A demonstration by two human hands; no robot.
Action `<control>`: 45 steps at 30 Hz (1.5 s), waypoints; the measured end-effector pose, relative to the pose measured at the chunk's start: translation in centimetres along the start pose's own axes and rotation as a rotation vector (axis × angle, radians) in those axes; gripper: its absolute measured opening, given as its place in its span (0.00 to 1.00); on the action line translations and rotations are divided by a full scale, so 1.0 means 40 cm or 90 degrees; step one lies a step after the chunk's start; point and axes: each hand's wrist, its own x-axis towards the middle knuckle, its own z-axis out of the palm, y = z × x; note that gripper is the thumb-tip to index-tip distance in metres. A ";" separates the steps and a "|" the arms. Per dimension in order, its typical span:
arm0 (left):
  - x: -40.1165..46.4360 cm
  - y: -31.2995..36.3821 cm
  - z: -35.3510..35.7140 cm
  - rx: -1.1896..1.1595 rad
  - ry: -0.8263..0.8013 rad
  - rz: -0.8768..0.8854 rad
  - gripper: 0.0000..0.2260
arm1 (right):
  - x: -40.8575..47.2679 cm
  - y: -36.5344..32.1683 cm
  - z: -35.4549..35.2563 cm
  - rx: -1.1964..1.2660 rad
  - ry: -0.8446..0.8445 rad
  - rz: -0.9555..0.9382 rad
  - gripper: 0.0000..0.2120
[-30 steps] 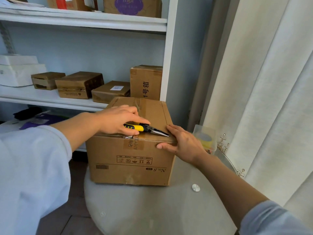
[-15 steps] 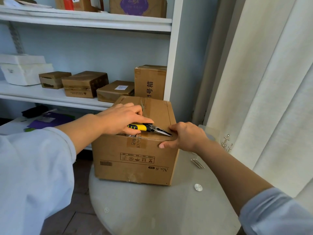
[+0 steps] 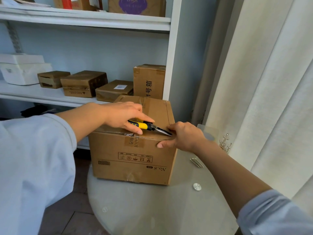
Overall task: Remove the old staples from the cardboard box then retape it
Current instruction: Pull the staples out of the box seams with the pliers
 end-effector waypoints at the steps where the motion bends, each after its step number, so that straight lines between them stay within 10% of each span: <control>1: 0.000 0.000 0.000 -0.001 -0.005 -0.003 0.26 | 0.000 0.000 0.000 0.004 0.000 -0.002 0.38; 45: 0.032 0.022 -0.007 0.048 -0.008 -0.051 0.21 | -0.040 0.052 0.059 0.332 0.025 0.033 0.50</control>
